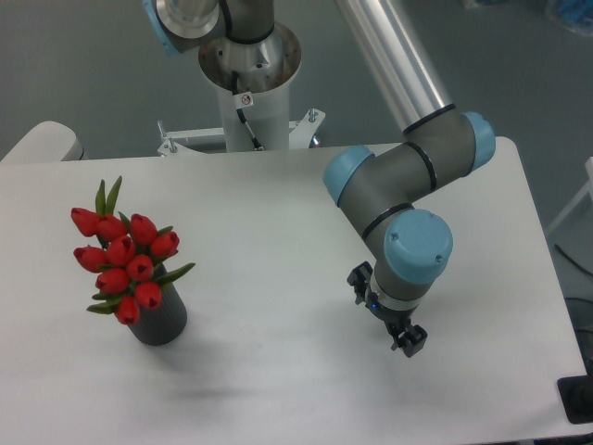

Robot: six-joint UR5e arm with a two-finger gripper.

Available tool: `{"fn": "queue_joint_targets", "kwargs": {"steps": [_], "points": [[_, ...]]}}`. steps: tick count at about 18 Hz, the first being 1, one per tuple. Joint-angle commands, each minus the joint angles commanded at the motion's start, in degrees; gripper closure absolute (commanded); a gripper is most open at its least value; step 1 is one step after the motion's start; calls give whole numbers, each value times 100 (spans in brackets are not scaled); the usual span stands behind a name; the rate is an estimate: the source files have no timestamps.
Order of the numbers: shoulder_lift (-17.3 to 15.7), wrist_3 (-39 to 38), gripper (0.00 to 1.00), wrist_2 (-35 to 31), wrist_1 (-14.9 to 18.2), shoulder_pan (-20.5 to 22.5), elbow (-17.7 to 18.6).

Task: Pick up the flowers from the vase
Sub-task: 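Move the open gripper toward the red tulips in the grey vase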

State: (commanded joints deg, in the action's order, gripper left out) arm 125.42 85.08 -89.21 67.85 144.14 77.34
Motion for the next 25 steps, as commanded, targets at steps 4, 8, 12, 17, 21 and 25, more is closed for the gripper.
{"fn": "queue_joint_targets", "kwargs": {"steps": [4, 8, 12, 17, 21, 25], "points": [[0, 0, 0, -9, 0, 0, 0], [-70, -26, 0, 70, 61, -9, 61], [-447, -18, 0, 736, 62, -35, 377], [-913, -18, 0, 1519, 105, -35, 703], [-1335, -18, 0, 2336, 114, -44, 1062], [-1538, -17, 0, 3144, 97, -18, 1458]]}}
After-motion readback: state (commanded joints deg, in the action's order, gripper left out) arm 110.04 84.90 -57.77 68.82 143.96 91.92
